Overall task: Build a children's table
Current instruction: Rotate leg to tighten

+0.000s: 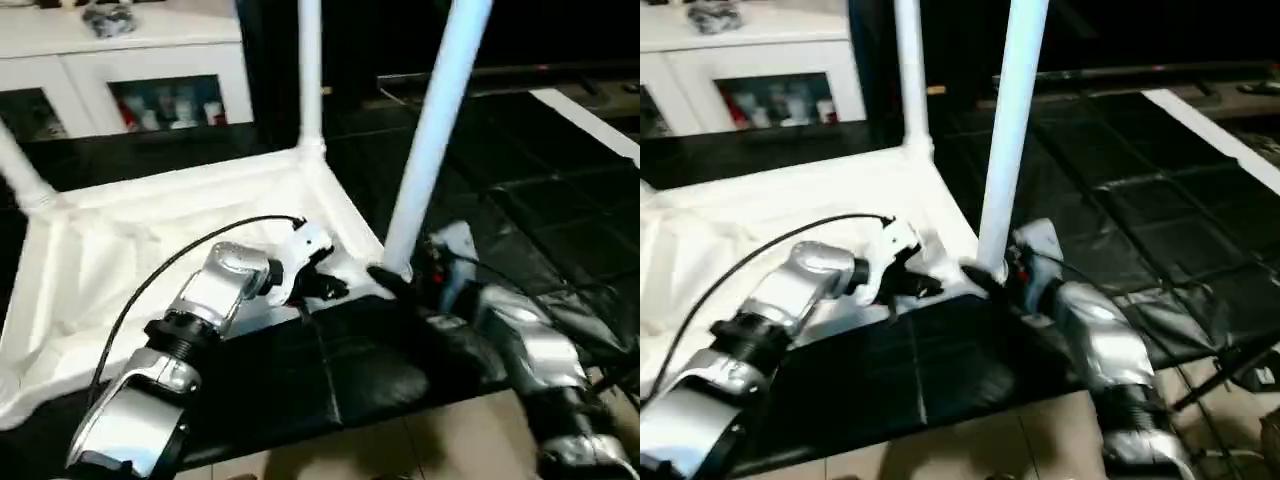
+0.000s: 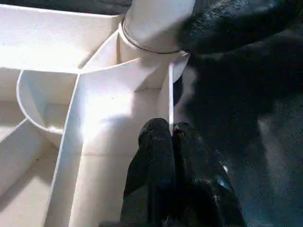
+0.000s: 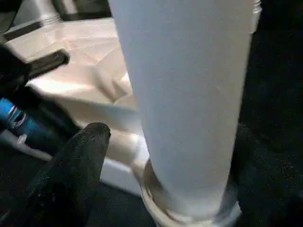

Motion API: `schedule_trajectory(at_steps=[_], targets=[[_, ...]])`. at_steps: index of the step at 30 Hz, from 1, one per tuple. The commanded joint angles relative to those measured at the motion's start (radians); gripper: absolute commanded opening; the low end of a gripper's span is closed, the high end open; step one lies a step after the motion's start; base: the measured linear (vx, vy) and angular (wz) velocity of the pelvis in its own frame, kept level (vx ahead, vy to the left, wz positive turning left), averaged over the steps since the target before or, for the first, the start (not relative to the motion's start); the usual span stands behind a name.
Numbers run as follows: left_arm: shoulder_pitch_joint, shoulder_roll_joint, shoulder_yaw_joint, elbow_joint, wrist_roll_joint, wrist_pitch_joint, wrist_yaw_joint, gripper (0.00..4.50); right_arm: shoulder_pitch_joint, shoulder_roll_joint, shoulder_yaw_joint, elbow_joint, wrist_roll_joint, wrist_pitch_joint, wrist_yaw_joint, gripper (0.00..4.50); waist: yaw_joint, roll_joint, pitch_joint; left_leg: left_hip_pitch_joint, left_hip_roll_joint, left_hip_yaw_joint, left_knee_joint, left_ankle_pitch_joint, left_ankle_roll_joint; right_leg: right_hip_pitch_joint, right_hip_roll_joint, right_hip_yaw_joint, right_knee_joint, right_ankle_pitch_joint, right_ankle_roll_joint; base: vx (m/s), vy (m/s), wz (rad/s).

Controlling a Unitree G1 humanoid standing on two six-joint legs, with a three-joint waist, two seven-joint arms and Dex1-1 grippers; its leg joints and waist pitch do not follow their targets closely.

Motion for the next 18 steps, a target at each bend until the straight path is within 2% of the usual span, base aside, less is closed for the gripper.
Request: schedule_trajectory(at_steps=[1, 4, 6, 8, 9, 13, 16, 18], targets=[[0.006, 0.018, -0.034, -0.061, -0.017, -0.043, -0.092, 0.0, 0.019, -0.06, 0.001, -0.038, 0.027, 0.01, 0.103, 4.34, 0.007, -0.01, -0.07, 0.006, 0.042, -0.019, -0.065, -0.19, 0.078, 0.062, -0.066, 0.053, -0.078, -0.292, -0.208, 0.0, 0.0, 0.0], [0.014, 0.038, -0.049, -0.071, -0.018, -0.053, -0.128, 0.0, 0.027, -0.101, -0.008, -0.046, 0.041, 0.006, 0.156, 4.47, 0.011, -0.01, -0.069, 0.004, 0.042, -0.016, -0.064, -0.176, 0.081, 0.059, -0.064, 0.055, -0.077, -0.292, -0.207, 0.0, 0.0, 0.0], [0.017, 0.054, -0.061, -0.076, -0.015, -0.065, -0.152, 0.0, 0.035, -0.137, -0.008, -0.055, 0.054, 0.008, 0.202, 4.47, 0.015, -0.021, -0.068, 0.004, 0.041, -0.015, -0.064, -0.18, 0.083, 0.059, -0.065, 0.053, -0.08, -0.323, -0.194, 0.0, 0.0, 0.0], [0.019, 0.079, -0.075, -0.075, -0.009, -0.09, -0.19, 0.0, 0.049, -0.198, 0.006, -0.069, 0.065, 0.015, 0.28, 4.47, 0.025, -0.019, -0.068, 0.005, 0.042, -0.015, -0.062, -0.175, 0.088, 0.058, -0.067, 0.054, -0.083, -0.354, -0.179, 0.0, 0.0, 0.0], [0.02, 0.091, -0.083, -0.075, -0.005, -0.105, -0.211, 0.0, 0.055, -0.226, 0.014, -0.075, 0.069, 0.018, 0.319, 4.47, 0.029, -0.023, -0.067, 0.006, 0.044, -0.013, -0.063, -0.165, 0.087, 0.055, -0.065, 0.055, -0.081, -0.346, -0.178, 0.0, 0.0, 0.0], [0.026, 0.121, -0.102, -0.082, -0.002, -0.147, -0.257, 0.0, 0.057, -0.267, 0.036, -0.08, 0.066, 0.01, 0.382, 4.47, 0.032, -0.024, -0.067, 0.003, 0.043, -0.015, -0.063, -0.168, 0.086, 0.055, -0.065, 0.052, -0.079, -0.351, -0.172, 0.0, 0.0, 0.0], [0.034, 0.142, -0.116, -0.099, -0.013, -0.172, -0.313, 0.0, 0.052, -0.294, 0.073, -0.097, 0.069, 0.016, 0.451, 4.47, 0.033, -0.024, -0.067, 0.002, 0.043, -0.015, -0.062, -0.167, 0.085, 0.056, -0.066, 0.052, -0.079, -0.356, -0.173, 0.0, 0.0, 0.0], [0.035, 0.147, -0.122, -0.104, -0.018, -0.181, -0.332, 0.0, 0.048, -0.296, 0.085, -0.104, 0.073, 0.012, 0.47, 4.47, 0.035, -0.02, -0.068, 0.003, 0.046, -0.015, -0.062, -0.162, 0.084, 0.055, -0.066, 0.053, -0.075, -0.331, -0.185, 0.0, 0.0, 0.0]])
